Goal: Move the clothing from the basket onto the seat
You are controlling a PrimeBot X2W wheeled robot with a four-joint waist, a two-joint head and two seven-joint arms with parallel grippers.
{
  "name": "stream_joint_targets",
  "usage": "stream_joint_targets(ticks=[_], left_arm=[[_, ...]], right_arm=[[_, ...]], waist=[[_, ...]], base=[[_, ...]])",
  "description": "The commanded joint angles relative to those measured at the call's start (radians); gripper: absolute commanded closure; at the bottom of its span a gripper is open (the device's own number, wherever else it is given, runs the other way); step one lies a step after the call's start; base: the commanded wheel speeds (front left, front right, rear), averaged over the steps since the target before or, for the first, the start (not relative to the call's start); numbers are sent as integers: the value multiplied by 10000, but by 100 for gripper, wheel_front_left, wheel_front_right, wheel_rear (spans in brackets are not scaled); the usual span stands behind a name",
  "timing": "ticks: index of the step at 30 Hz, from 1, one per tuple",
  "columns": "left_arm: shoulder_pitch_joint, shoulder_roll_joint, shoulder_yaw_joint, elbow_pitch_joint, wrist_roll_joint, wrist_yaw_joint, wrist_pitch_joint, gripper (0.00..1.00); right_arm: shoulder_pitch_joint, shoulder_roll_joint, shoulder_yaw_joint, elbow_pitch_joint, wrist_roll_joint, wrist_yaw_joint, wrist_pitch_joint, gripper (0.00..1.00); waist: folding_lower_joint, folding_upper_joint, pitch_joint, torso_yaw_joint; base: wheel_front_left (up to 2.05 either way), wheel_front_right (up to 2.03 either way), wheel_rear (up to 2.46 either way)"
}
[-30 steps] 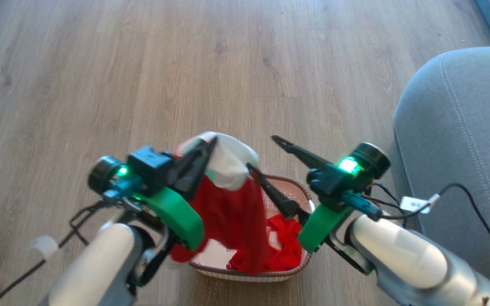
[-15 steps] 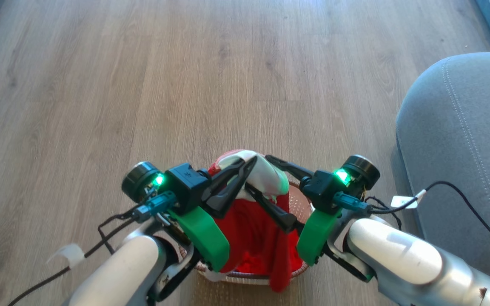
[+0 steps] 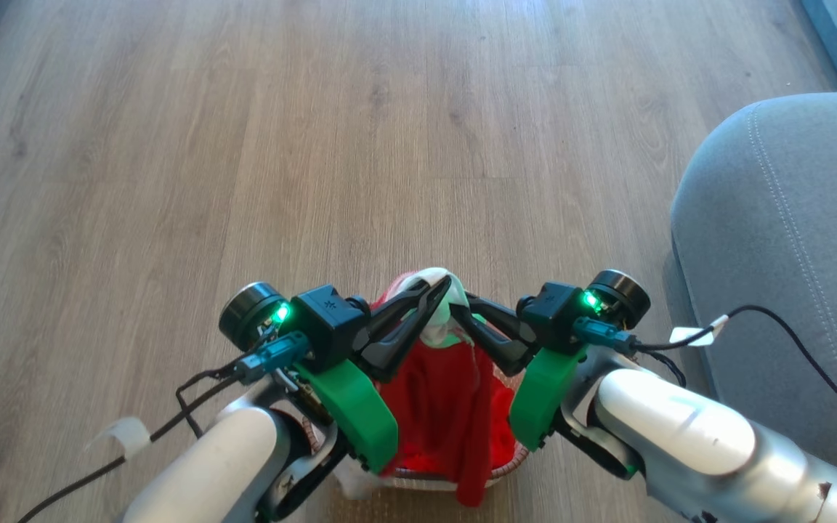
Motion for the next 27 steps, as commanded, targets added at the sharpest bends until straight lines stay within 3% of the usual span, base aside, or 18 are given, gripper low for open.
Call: stream_joint_targets(ticks=[1,4,5,6,8,9,10,11,19,27], left_arm=[[-612,69,379,-379,-78,-27,-35,100],[-588,99,402,-340,-84,13,-86,100],[-580,108,414,-327,-84,31,-108,93],[-574,121,428,-314,-77,49,-139,75],[-564,154,451,-279,-52,78,-207,51],[-557,168,461,-257,-40,93,-245,27],[-549,180,472,-235,-28,110,-283,10],[-541,187,486,-217,-12,135,-328,0],[-340,227,505,-73,31,285,-650,0],[-172,185,383,-57,7,360,-806,0]], right_arm=[[-267,-79,-120,-178,100,69,-49,100],[-297,-152,-274,-206,156,69,-49,100],[-305,-185,-354,-218,161,69,-49,100],[-313,-226,-430,-233,161,69,-49,100],[-324,-315,-599,-276,150,69,-49,100],[-325,-368,-683,-299,138,69,-49,100],[-322,-421,-774,-318,133,69,-49,100],[-319,-476,-874,-346,119,69,-49,100],[-88,-1008,-1965,-750,-63,69,-49,100],[482,-1635,-2957,-1411,-349,69,-49,100]], waist=[[0,0,-7,-12],[0,0,-18,-37],[0,0,-20,-49],[0,0,-21,-62],[0,0,-19,-97],[0,0,-19,-118],[0,0,-16,-143],[0,0,-11,-176],[0,0,64,-798],[0,0,348,-2017]], base=[[0,0,0],[0,0,0],[0,0,0],[0,0,0],[0,0,0],[0,0,0],[0,0,0],[0,0,0],[0,0,0],[0,0,0]])
